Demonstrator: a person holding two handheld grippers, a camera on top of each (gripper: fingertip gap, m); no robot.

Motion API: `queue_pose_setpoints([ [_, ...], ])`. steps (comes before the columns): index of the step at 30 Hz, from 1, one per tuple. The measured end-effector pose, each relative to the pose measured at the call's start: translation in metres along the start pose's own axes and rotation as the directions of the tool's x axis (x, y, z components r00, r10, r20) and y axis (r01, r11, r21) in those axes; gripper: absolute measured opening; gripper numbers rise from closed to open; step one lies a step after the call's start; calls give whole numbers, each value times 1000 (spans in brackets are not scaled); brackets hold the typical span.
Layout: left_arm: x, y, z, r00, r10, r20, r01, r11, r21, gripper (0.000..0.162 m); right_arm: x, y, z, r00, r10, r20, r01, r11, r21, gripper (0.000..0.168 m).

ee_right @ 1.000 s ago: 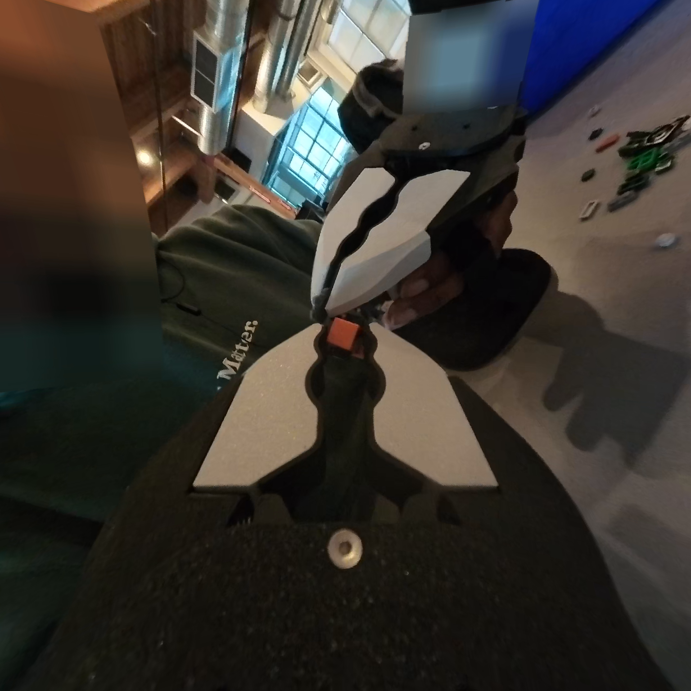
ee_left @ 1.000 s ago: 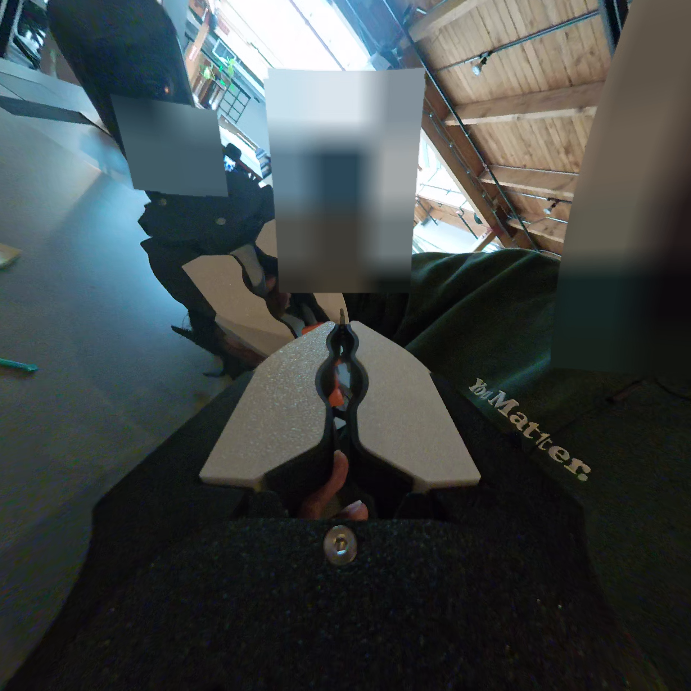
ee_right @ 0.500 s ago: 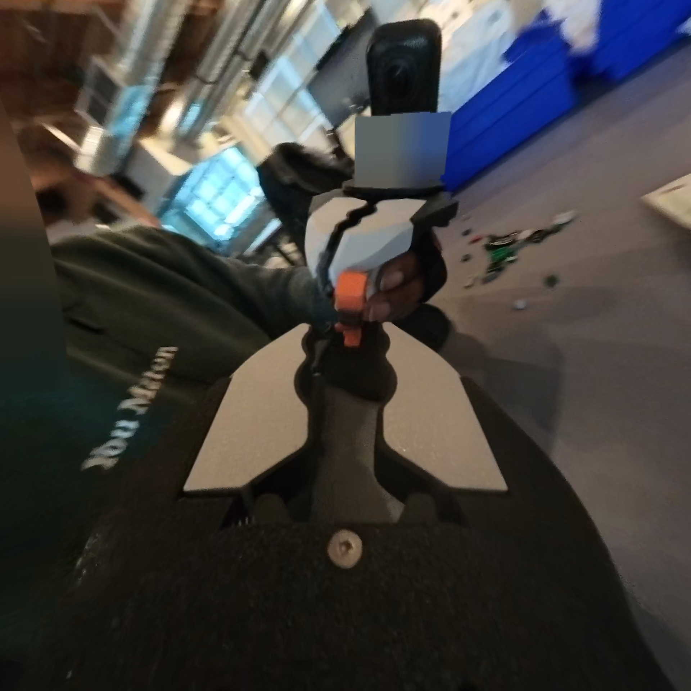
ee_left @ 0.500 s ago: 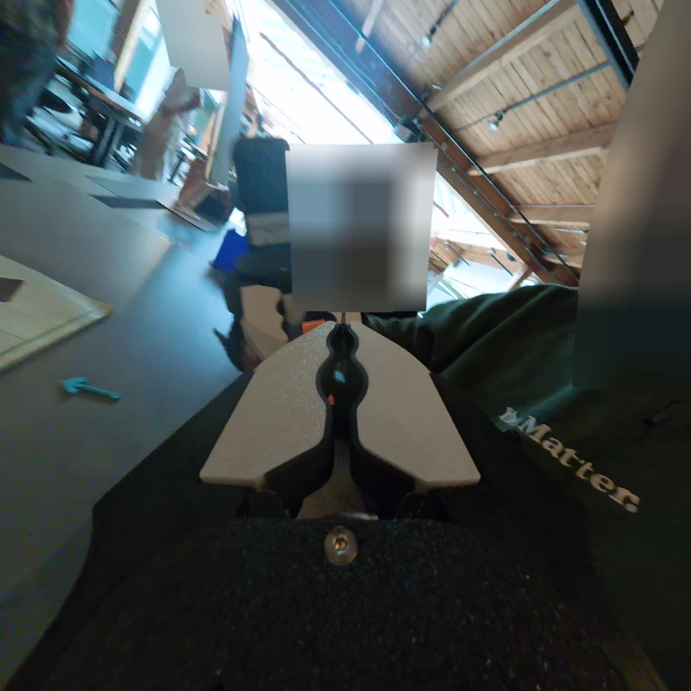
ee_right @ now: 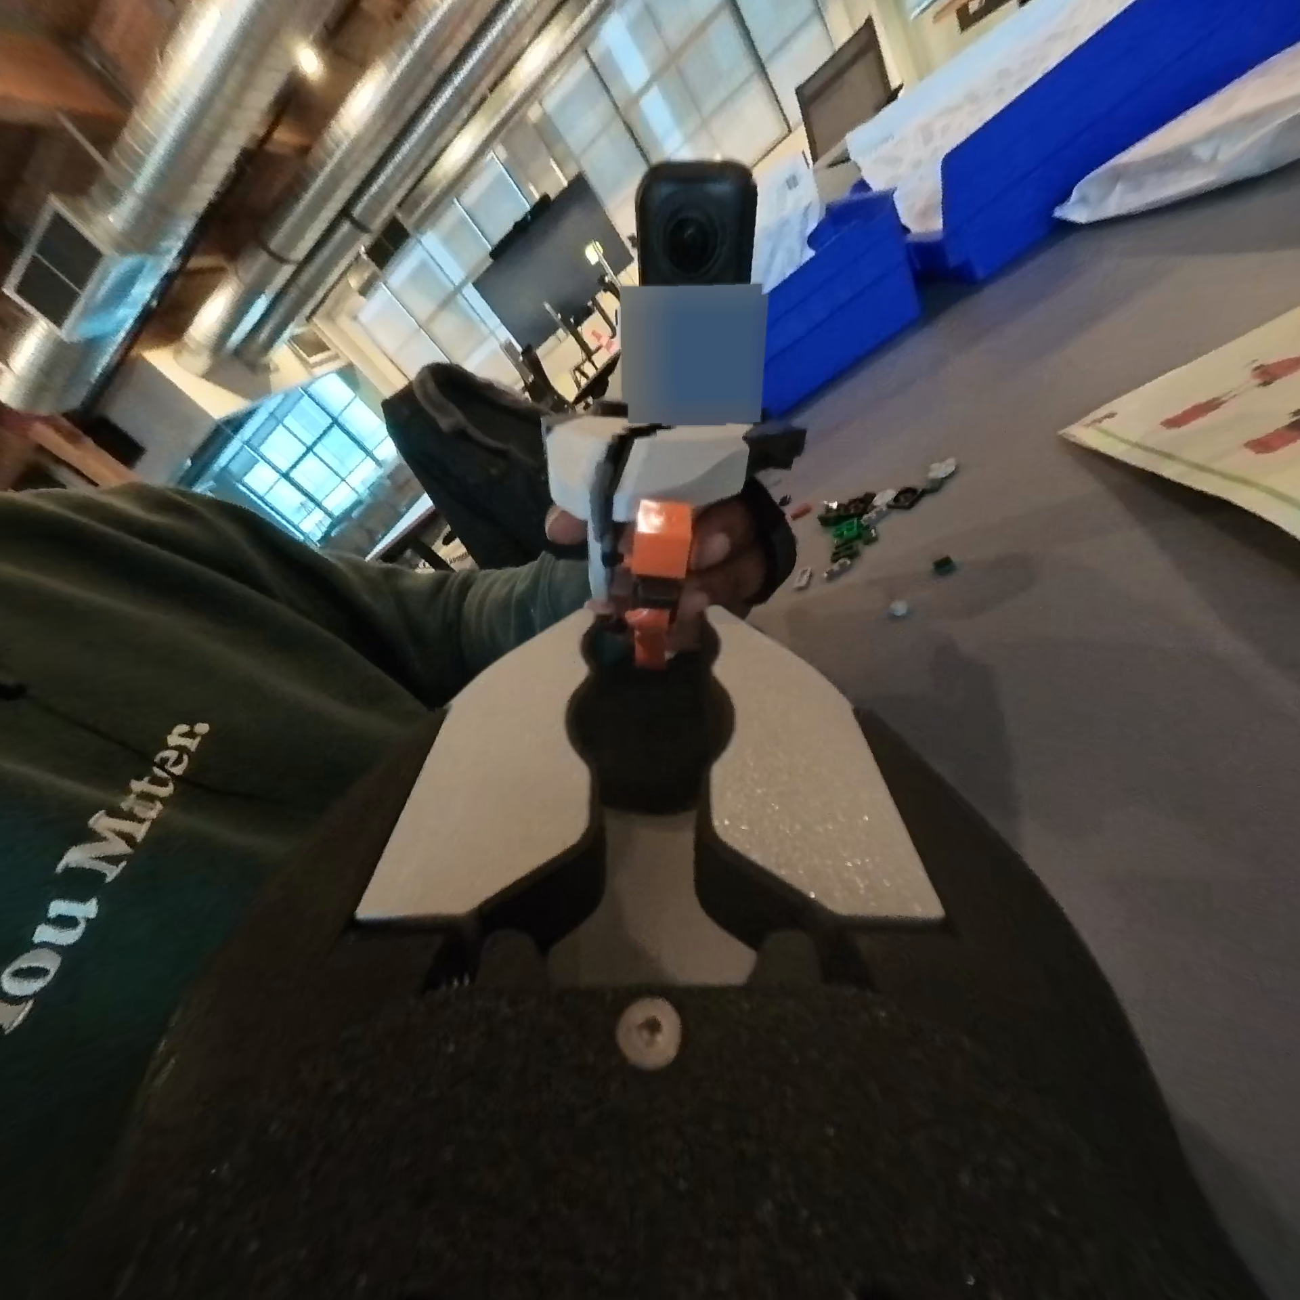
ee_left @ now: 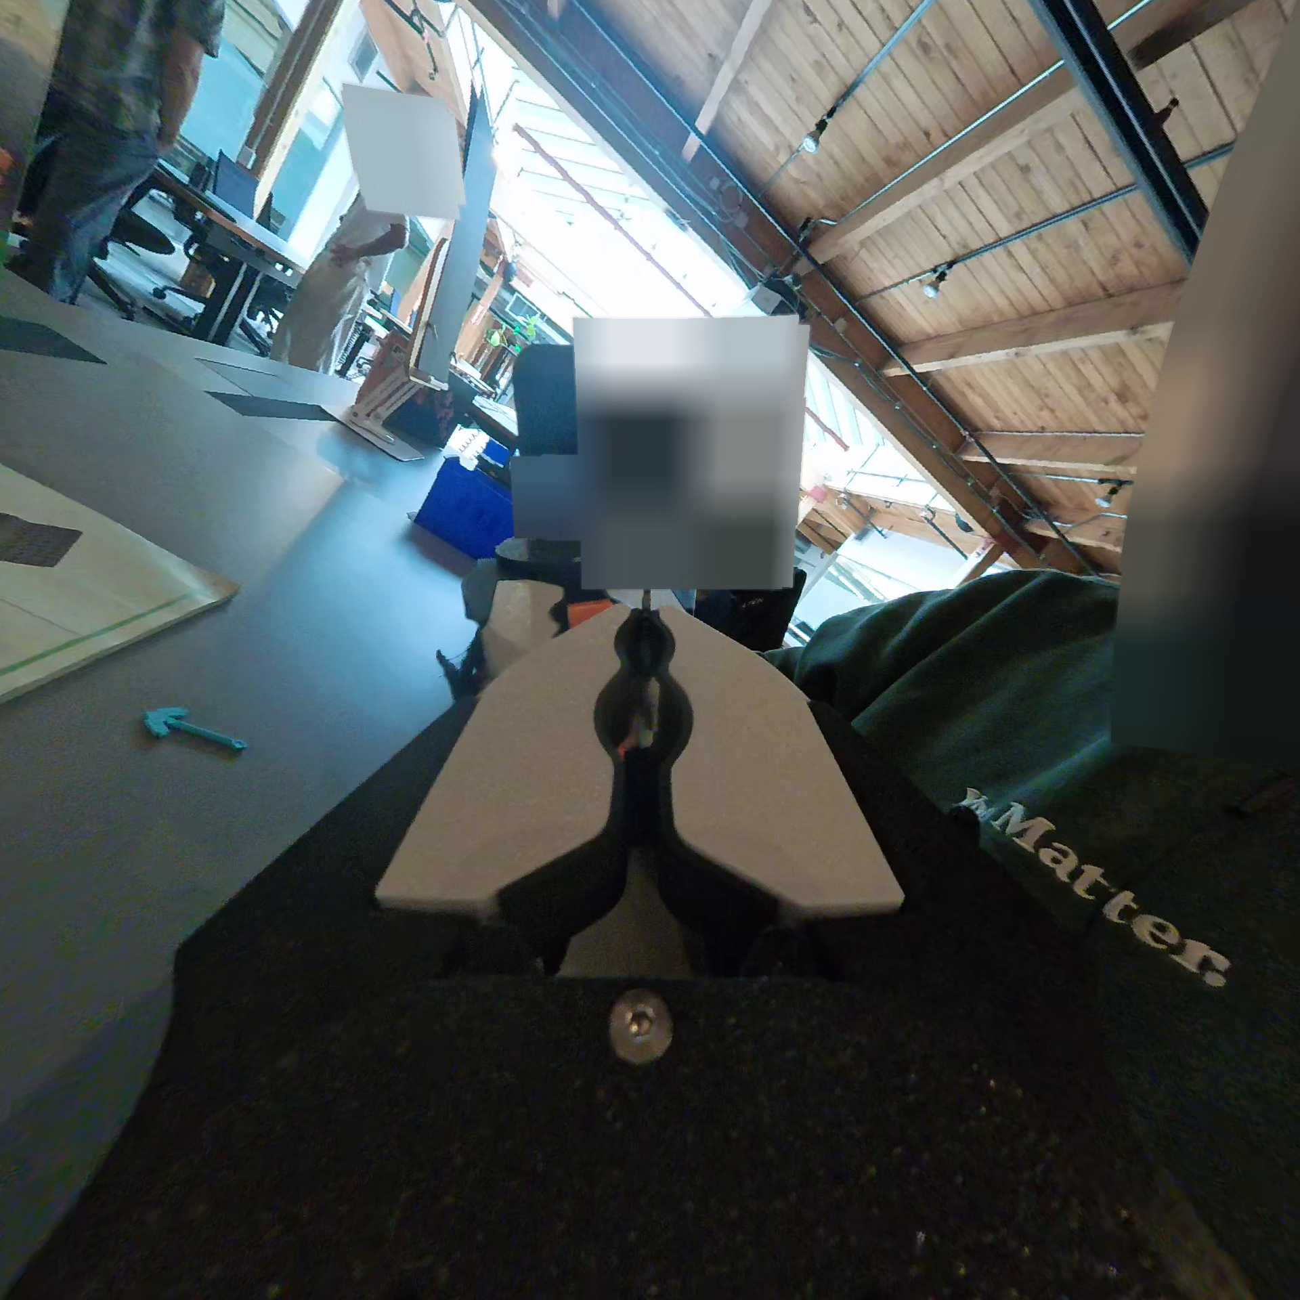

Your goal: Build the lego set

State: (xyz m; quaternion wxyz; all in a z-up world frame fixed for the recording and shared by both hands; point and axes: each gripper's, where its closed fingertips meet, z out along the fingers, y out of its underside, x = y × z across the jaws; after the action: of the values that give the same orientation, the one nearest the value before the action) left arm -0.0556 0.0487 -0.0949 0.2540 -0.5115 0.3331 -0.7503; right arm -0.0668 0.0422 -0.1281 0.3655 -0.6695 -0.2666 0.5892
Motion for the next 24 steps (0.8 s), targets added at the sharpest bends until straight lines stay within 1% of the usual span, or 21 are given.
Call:
queue_pose_setpoints([
  [1, -1, 0, 0, 1000, -2, 4, 2, 1000, 3, 1, 0, -1, 0, 1000, -10, -4, 10, 1000, 3, 19],
  [6, -3, -3, -1, 1000, -8, 22, 8, 1000, 10, 1, 3, -3, 0, 998, -53, -47, 54, 998, 29, 15],
  [9, -6, -5, -3, 999, -17, 46, 16, 1000, 15, 2, 6, -7, -3, 994, -71, -85, 76, 995, 62, 9],
  [14, -6, -6, -3, 999, -32, 36, 31, 999, 24, 2, 6, -7, -2, 991, -81, -104, 89, 993, 73, 9],
  [20, -5, -8, -2, 999, -34, 35, 32, 999, 38, 2, 3, -9, -2, 992, -84, -89, 92, 992, 82, 11],
  [24, -5, -7, -2, 999, -20, 39, 18, 999, 35, 2, 1, -9, -2, 995, -77, -67, 82, 994, 78, 17],
])
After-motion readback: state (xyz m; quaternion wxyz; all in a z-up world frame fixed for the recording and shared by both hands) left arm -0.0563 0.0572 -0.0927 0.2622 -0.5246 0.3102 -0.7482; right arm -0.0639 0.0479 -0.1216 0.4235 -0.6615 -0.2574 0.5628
